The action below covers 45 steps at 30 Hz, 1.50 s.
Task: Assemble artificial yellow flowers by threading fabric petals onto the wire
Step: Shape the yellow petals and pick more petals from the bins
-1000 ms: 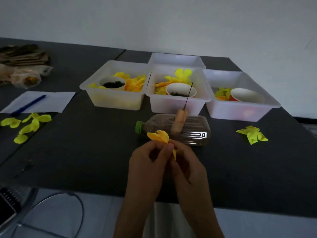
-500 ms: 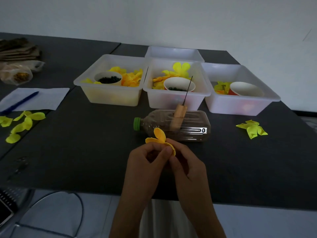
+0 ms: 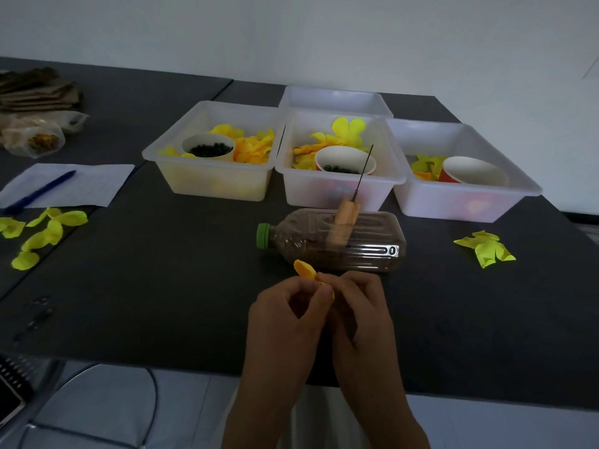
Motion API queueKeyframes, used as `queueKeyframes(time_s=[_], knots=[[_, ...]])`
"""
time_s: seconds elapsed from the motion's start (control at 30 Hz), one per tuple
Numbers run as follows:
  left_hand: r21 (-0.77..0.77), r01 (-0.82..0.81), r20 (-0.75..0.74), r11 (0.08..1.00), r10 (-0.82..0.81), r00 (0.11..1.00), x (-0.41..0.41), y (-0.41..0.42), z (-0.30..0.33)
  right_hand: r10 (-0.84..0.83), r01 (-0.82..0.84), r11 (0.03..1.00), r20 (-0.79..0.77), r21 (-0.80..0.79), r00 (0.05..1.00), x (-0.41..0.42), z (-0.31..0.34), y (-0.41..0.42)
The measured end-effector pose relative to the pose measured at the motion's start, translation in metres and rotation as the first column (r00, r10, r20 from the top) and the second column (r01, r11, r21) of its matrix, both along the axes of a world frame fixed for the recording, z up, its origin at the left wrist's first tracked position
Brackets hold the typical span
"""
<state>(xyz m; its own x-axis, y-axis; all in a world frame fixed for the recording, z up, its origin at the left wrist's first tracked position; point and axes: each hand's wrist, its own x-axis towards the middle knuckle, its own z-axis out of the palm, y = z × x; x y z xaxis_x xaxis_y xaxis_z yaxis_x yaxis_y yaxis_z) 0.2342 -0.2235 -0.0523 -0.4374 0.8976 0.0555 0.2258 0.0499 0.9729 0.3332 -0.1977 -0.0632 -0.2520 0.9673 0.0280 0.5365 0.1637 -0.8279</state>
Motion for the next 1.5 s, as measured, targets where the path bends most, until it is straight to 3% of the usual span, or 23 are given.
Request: queueKeyframes(time_s=[0.1,0.23,0.33,0.37,0.47,0.5,0.6,0.83,1.27,1.5], knots=[[-0.081,-0.063,-0.013,0.995,0.062,0.998,0.004,0.003,-0.001,-0.025,0.043,0.976,0.09,-0.213,0.996,-0.007,-0.001,0.008],[-0.133,-0.075,-0.046,0.988,0.07,0.996,0.01,0.006,0.002,0.015,-0.005,0.987,0.061,-0.158,0.998,-0.007,0.006,0.008],[-0.138,-0.011,-0.117,0.99,-0.005,0.993,0.011,0.005,0.006,0.022,-0.02,1.0,-0.145,0.015,0.989,0.002,0.01,-0.008],[-0.142,0.012,-0.149,0.99,-0.033,0.988,0.011,0.005,0.006,0.001,-0.001,1.0,-0.135,0.003,0.991,0.003,0.011,-0.005],[-0.134,0.03,-0.236,0.991,-0.061,0.97,0.008,0.005,0.002,0.026,-0.01,0.942,0.043,-0.334,0.999,0.001,0.013,0.015],[-0.111,0.021,-0.257,0.994,-0.049,0.965,0.007,0.006,0.0,0.035,-0.02,0.943,0.039,-0.331,0.999,0.002,0.011,0.015],[-0.046,0.0,-0.245,0.999,-0.011,0.97,0.005,0.008,-0.003,0.044,-0.049,0.996,-0.067,-0.076,0.997,0.002,0.015,0.004],[0.061,-0.027,-0.148,0.998,0.036,0.988,0.0,0.008,-0.011,-0.012,0.012,1.0,-0.049,0.003,0.999,0.007,0.001,0.003],[0.123,0.028,-0.148,0.992,-0.009,0.989,-0.003,0.01,-0.016,0.003,-0.001,1.0,-0.149,0.018,0.989,0.012,0.002,0.004],[0.109,0.009,-0.179,0.994,0.011,0.984,-0.001,0.01,-0.018,0.017,-0.018,1.0,-0.119,-0.008,0.993,0.014,-0.002,0.006]])
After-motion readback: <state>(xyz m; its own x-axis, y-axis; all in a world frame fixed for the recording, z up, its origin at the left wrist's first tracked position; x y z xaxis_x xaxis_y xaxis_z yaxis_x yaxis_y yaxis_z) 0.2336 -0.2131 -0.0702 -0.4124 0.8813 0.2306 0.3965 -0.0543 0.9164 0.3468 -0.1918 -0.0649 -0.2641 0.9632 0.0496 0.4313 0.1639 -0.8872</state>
